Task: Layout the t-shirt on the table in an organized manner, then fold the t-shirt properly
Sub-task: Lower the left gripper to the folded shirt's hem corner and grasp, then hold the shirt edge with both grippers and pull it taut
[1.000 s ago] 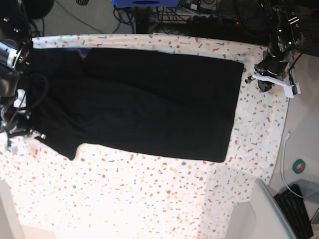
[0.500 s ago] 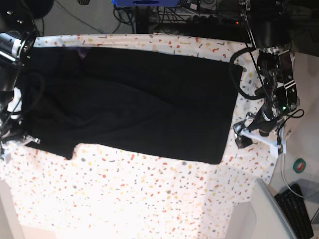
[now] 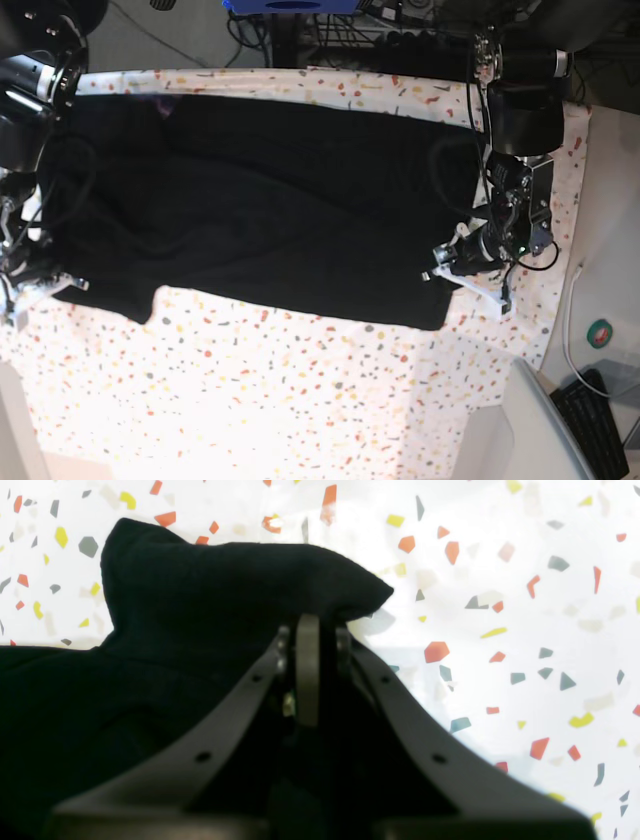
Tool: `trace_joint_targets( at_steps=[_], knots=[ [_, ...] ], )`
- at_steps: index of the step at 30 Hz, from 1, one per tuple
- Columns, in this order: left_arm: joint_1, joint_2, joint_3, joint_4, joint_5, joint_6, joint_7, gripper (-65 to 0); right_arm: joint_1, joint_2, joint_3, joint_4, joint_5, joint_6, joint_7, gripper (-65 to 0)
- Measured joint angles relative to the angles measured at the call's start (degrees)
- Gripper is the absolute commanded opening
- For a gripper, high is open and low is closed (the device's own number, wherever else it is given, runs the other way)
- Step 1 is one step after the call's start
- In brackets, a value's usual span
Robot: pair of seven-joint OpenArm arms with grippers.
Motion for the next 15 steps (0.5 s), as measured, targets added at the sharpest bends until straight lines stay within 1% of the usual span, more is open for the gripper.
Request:
trace_joint_targets(
  at_steps=[2, 3, 5, 6, 9, 11, 13, 15],
  knots=[
    [-0.7, -0.2, -0.2, -1.2, 0.1, 0.4, -0.2, -43.4, 0.0, 0.0, 0.0, 0.0, 0.0, 0.0, 0.0, -65.0],
    [-0.7, -0.1, -0.2, -1.2, 0.7, 0.5, -0.5, -47.7, 0.0, 0.0, 0.0, 0.0, 0.0, 0.0, 0.0, -65.0],
    [-0.3, 0.0, -0.2, -1.2, 0.5, 0.9, -1.2, -62.4, 0.0, 0.0, 0.0, 0.0, 0.0, 0.0, 0.0, -65.0],
    [-0.2, -0.2, -0.2, -0.8, 0.5, 0.9, -0.9, -65.0, 0.0, 0.0, 0.0, 0.0, 0.0, 0.0, 0.0, -65.0],
    [2.3, -0.1, -0.2, 3.8, 0.7, 1.5, 1.3, -65.0, 0.0, -0.1, 0.0, 0.0, 0.2, 0.0, 0.0, -65.0],
    [5.0, 0.0, -0.2, 7.3, 0.6, 1.5, 1.8, -65.0, 0.0, -0.1, 0.0, 0.0, 0.1, 0.0, 0.0, -65.0],
    [6.6, 0.1, -0.6, 10.6, 0.7, 1.5, 5.8, -65.0, 0.0, 0.0, 0.0, 0.0, 0.0, 0.0, 0.0, -65.0],
    [8.3, 0.2, -0.6, 13.9, 0.8, 1.6, 6.8, -65.0, 0.0, 0.0, 0.0, 0.0, 0.0, 0.0, 0.0, -65.0]
  ],
)
